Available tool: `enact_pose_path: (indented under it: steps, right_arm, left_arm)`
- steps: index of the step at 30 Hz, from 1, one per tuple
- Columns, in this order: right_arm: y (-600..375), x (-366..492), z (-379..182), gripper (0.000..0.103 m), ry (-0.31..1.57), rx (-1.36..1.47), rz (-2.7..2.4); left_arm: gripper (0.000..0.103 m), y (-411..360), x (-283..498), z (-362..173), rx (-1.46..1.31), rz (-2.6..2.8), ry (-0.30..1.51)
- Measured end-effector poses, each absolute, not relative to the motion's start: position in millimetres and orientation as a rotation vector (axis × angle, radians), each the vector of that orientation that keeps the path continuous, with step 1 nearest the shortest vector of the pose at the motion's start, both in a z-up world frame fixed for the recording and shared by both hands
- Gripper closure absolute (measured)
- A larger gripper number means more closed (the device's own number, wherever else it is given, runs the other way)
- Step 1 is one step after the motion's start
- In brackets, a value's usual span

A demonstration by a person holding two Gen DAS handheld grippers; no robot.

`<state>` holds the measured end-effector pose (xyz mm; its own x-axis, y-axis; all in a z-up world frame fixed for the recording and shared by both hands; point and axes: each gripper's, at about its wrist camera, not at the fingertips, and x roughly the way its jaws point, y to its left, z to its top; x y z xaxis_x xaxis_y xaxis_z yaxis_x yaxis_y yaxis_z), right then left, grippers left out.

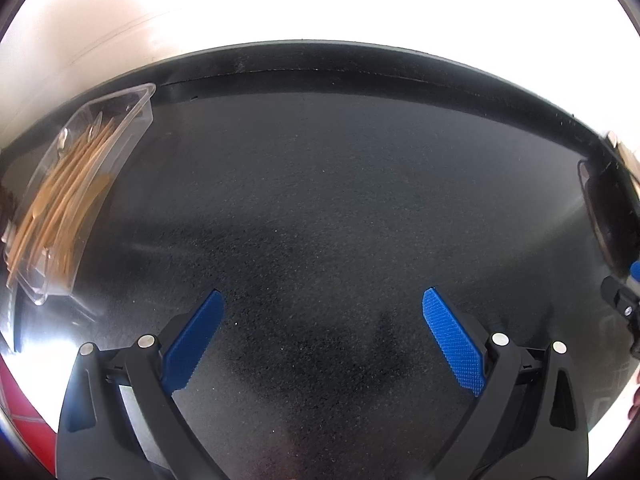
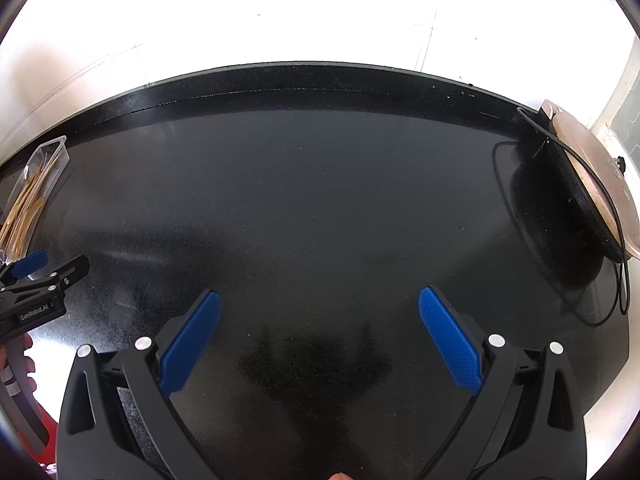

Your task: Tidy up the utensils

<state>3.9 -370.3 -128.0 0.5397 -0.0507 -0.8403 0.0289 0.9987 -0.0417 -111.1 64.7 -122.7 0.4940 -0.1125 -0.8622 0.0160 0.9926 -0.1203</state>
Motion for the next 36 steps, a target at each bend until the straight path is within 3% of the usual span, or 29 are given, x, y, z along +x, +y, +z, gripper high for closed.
enact_pose_path:
  steps: [36]
  right_arm:
    - [-369,-11,-137,0.007,1.013,0.008,-0.055]
  left_arm:
    - [0.006,64,-113,-114,-0.112,-0.059,1.027]
